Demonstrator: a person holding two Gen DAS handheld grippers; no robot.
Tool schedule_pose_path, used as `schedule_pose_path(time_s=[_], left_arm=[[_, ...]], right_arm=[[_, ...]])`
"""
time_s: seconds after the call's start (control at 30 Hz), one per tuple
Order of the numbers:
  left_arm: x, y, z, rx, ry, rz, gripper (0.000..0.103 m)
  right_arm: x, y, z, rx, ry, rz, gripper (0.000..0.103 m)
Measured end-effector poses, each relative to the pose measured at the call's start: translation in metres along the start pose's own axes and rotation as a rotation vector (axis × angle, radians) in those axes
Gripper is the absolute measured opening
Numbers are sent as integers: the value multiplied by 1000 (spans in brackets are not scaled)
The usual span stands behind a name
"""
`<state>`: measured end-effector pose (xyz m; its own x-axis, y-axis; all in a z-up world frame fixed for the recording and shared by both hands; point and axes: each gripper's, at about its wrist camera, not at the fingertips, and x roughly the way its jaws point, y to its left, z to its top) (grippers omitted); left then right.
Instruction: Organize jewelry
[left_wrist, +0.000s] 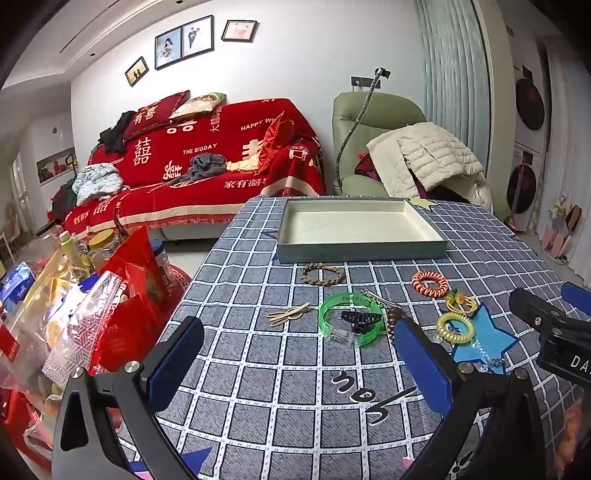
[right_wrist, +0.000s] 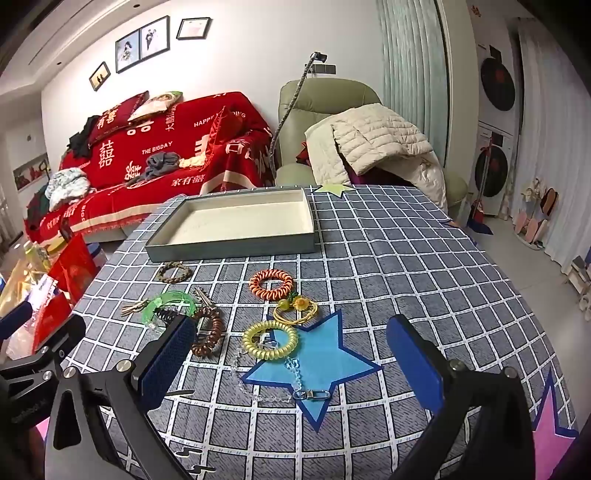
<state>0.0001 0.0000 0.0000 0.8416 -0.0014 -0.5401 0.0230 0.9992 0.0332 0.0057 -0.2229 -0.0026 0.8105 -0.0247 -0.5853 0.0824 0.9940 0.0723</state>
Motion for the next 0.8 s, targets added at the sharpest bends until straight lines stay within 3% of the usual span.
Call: schedule_pose_path(time_s=[0.8], left_arm=[[-2,-3,1,4,1,-1,103]], right_arm=[[-3,2,2,-4,-9,2,103]])
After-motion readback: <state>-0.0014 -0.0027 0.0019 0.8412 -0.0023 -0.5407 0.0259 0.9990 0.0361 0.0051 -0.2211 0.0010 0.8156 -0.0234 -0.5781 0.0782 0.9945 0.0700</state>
